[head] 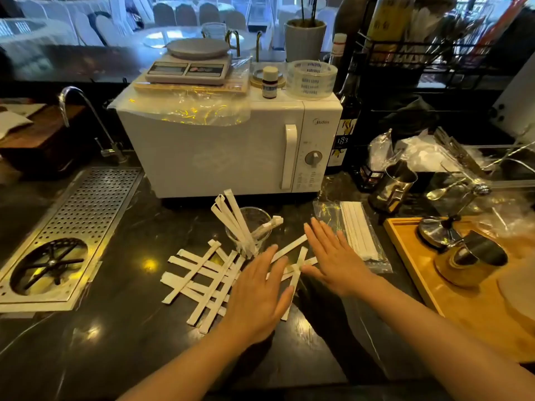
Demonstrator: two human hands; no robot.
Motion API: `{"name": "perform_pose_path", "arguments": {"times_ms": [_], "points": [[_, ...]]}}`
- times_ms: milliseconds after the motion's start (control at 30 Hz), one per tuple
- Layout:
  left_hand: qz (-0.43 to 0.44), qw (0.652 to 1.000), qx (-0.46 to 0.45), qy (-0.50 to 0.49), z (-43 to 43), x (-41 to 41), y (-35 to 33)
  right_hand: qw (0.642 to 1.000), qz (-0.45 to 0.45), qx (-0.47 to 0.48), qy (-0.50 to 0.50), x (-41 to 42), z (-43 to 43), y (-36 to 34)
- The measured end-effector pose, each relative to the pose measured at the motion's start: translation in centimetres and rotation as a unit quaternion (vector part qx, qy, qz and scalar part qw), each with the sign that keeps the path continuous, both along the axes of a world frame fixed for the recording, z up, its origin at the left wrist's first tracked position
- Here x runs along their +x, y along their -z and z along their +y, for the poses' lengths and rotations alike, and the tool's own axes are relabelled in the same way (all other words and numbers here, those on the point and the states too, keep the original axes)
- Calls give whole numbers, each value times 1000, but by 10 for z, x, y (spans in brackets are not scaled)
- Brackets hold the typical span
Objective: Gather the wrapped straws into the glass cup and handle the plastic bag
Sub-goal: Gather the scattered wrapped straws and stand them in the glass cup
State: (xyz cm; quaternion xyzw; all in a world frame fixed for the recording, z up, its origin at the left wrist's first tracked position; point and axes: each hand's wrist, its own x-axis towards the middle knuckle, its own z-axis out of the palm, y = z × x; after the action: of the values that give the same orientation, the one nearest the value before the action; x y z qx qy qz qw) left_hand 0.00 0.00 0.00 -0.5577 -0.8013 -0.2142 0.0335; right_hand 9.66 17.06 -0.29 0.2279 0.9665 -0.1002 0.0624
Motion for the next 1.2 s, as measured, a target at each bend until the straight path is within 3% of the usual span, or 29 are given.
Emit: {"name": "perform_pose_path", "arguments": {"times_ms": [133,367,733,1200], "points": [[-101,989,-108,13,7,-3,23,998,-52,10,-30,-4,7,2],[-86,971,-224,-3,34,-15,38,989,-129,-22,-75,-21,16,7],[-68,954,-290,-37,63,-32,42,977,-180,-1,-111,-54,18,18],[-60,951,-300,-35,68,-21,41,983,-134,38,-118,-53,18,24]]}}
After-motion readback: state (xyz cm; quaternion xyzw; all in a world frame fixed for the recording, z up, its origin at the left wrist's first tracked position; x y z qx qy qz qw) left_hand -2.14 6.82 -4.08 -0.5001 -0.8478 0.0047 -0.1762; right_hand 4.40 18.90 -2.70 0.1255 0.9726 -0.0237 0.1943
